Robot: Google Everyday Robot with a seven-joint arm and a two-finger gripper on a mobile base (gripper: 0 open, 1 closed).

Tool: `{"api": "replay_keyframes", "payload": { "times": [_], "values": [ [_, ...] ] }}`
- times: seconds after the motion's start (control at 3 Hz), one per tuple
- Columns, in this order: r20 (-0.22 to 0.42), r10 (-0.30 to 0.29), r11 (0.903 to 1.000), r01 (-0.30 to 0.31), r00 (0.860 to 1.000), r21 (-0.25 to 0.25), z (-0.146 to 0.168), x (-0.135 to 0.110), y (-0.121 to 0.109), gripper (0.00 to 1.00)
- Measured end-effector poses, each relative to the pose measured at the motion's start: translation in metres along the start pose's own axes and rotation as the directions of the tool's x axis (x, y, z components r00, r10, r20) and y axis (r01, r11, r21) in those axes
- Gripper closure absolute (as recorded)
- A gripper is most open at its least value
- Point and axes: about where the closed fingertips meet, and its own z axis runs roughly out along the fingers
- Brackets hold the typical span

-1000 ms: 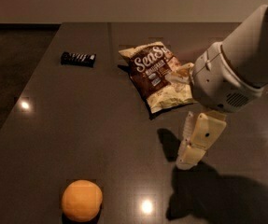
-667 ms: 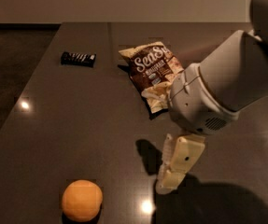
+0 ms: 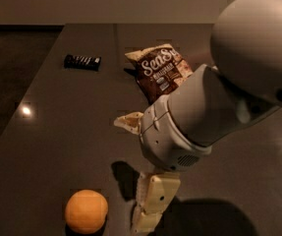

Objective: Move orange near rxbar chocolate

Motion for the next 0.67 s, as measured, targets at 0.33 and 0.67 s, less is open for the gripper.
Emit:
{"api": "replay_keyframes", "payload": {
  "times": [0.33,0.67],
  "values": [
    [0.007,-0.042,0.9988,0.042,0.999,-0.026,0.024,-0.016,0.005,0.0],
    [-0.002,-0.061,0.9965,0.061,0.998,-0.057,0.048,-0.022,0.006,0.0]
  ]
}}
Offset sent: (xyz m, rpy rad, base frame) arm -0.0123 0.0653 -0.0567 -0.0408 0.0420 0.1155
